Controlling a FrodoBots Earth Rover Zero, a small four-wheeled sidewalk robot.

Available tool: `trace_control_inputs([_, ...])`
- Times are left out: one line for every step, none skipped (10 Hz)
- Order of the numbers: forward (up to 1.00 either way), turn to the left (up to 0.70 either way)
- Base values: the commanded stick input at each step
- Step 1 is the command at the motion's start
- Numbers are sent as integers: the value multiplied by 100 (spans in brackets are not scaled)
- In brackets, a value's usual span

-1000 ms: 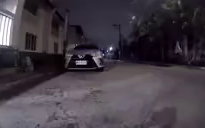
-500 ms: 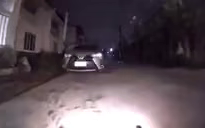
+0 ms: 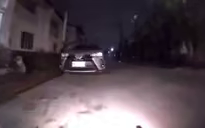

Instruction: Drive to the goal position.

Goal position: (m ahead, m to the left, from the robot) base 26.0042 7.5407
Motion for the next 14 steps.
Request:
trace_control_inputs([70, 0])
trace_control_inputs([70, 0])
trace_control_inputs([70, 0])
trace_control_inputs([70, 0])
trace_control_inputs([70, 0])
trace_control_inputs([70, 0])
trace_control_inputs([70, 0])
trace_control_inputs([70, 0])
trace_control_inputs([70, 0])
trace_control_inputs([70, 0])
trace_control_inputs([70, 0])
trace_control_inputs([70, 0])
trace_control_inputs([70, 0])
trace_control_inputs([70, 0])
